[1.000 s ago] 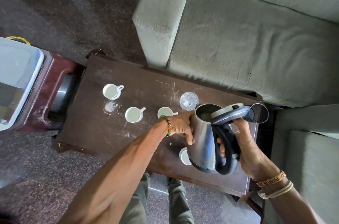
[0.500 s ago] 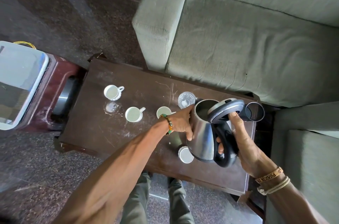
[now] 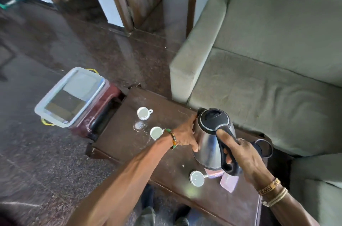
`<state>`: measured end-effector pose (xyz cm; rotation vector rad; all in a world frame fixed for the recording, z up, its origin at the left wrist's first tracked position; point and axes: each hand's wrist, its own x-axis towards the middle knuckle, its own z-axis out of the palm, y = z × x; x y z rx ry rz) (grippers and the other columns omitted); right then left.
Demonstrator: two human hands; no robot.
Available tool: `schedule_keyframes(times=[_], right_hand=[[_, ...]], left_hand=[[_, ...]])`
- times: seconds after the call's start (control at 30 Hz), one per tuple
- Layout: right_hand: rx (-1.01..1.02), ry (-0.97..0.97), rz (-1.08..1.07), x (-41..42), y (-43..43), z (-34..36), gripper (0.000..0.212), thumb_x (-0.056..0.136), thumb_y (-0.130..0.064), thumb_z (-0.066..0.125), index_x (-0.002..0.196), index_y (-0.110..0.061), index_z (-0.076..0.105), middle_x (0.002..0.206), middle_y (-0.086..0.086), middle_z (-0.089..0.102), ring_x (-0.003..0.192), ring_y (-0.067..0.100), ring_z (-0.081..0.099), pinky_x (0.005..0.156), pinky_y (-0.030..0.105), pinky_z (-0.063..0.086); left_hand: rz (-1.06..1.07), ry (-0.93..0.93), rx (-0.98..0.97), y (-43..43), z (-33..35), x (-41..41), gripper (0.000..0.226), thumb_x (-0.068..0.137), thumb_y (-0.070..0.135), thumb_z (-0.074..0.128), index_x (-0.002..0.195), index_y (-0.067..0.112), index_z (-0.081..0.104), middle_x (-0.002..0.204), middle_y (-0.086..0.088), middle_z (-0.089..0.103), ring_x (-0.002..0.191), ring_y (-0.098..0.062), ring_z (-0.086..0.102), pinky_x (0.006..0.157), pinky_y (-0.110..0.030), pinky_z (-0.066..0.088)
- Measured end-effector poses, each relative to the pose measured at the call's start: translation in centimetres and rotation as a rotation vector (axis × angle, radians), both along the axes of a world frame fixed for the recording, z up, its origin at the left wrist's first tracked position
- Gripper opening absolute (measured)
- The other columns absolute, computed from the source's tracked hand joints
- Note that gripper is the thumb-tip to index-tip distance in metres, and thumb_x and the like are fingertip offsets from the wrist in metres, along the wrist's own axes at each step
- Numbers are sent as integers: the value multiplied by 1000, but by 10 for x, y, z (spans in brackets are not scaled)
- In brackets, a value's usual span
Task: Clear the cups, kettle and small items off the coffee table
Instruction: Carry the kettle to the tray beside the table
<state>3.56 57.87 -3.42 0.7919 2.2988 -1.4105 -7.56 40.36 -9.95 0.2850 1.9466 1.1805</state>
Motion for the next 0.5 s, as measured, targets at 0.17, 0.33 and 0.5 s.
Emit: schedule_keyframes(times=[0.17, 0.33, 0.5], right_hand=[[263, 128, 88, -6, -43, 32, 60, 56, -70, 78, 54, -13, 58, 43, -1, 60, 45, 21, 60, 49, 35, 50], [412, 251, 116, -15, -111, 50, 50, 64, -54, 84, 47, -15, 58, 36, -5, 53, 43, 18, 56, 43, 26, 37], [365, 264, 121, -11, -196, 56, 49, 62, -53, 86, 50, -14, 58, 38, -14, 56, 35, 6, 52, 42, 24, 35]], left_hand=[[104, 132, 33, -51, 48, 6, 105, 41, -5, 84, 131, 25, 37, 126, 2, 60, 117, -21, 58, 95, -42, 53], [202, 199, 55, -123, 77, 12, 117, 42, -7, 84, 140, 25, 28, 129, 5, 55, 118, -17, 56, 92, -29, 52], [274, 260, 40, -214, 81, 28, 116, 39, -3, 84, 136, 29, 30, 123, 6, 59, 111, -17, 58, 81, -29, 56]])
